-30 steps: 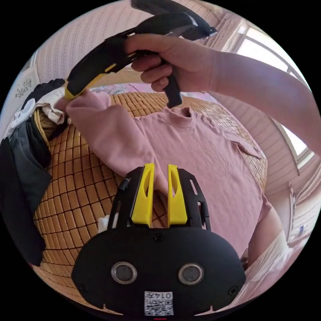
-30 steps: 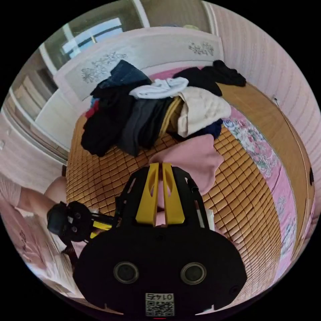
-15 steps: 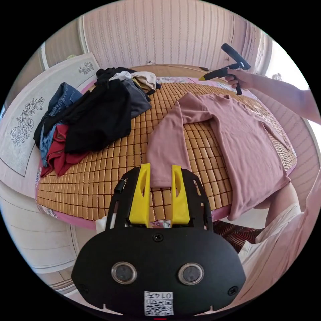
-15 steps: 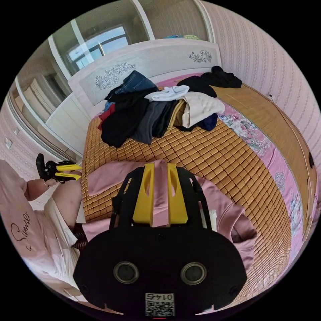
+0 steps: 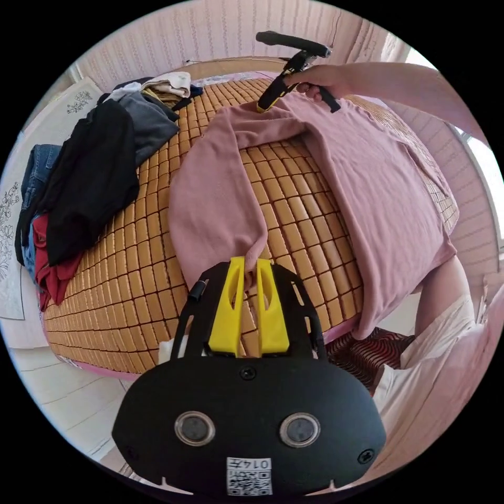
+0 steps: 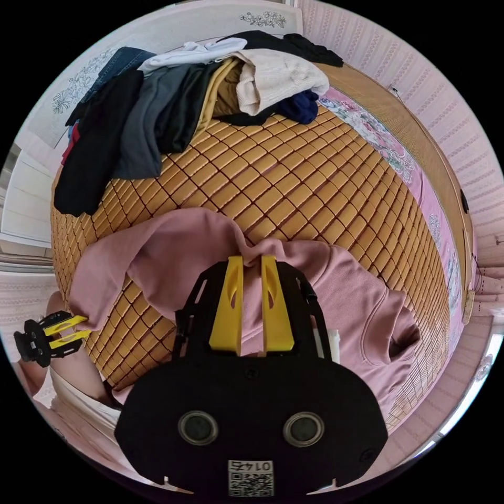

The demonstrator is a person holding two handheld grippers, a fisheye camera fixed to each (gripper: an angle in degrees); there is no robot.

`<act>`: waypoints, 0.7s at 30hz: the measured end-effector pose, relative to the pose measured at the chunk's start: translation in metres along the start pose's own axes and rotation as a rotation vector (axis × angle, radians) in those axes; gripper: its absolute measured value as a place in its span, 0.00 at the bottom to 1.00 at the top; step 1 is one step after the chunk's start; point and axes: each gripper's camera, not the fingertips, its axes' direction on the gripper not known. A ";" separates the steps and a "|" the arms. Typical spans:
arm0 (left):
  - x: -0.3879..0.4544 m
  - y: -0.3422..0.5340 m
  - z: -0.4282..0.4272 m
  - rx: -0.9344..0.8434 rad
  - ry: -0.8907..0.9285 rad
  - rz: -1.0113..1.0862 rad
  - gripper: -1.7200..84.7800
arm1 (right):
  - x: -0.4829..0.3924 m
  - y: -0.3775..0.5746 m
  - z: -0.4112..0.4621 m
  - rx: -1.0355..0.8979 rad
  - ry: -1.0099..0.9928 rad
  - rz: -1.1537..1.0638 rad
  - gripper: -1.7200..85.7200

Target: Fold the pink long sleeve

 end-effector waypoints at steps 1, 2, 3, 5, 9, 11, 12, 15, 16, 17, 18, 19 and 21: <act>-0.015 0.006 -0.024 0.061 0.131 -0.020 0.06 | 0.003 0.000 -0.003 0.005 -0.038 -0.001 0.07; -0.023 0.010 -0.038 0.092 0.202 -0.033 0.06 | 0.005 0.001 -0.006 0.013 -0.057 0.001 0.07; -0.043 0.017 -0.065 0.162 0.354 -0.057 0.06 | 0.009 0.002 -0.012 0.038 -0.099 0.010 0.07; -0.075 0.026 -0.104 0.245 0.475 -0.070 0.06 | 0.014 0.004 -0.020 0.079 -0.171 0.032 0.07; -0.169 0.047 -0.147 0.312 0.026 -0.365 0.07 | 0.015 0.011 -0.023 0.145 -0.238 0.059 0.08; -0.205 0.054 -0.144 0.307 -0.064 -0.457 0.07 | 0.014 0.012 -0.022 0.152 -0.247 0.088 0.08; -0.222 0.057 -0.137 0.277 -0.071 -0.498 0.07 | 0.012 0.013 -0.024 0.152 -0.247 0.107 0.08; -0.239 0.069 -0.120 0.282 0.027 -0.560 0.08 | -0.008 0.021 -0.033 0.156 -0.174 0.054 0.08; -0.238 0.071 -0.113 0.274 0.046 -0.563 0.08 | -0.022 0.024 -0.033 0.149 -0.105 -0.002 0.08; -0.236 0.070 -0.108 0.265 0.044 -0.560 0.08 | -0.028 0.025 -0.031 0.139 -0.073 -0.028 0.08; -0.233 0.068 -0.098 0.244 0.024 -0.564 0.09 | -0.040 0.027 -0.024 0.114 -0.026 -0.070 0.08; -0.230 0.064 -0.084 0.214 -0.003 -0.584 0.11 | -0.049 0.026 -0.012 0.066 -0.019 -0.093 0.08; -0.230 0.055 -0.059 0.141 -0.014 -0.608 0.14 | -0.058 0.024 0.018 -0.064 -0.036 -0.089 0.08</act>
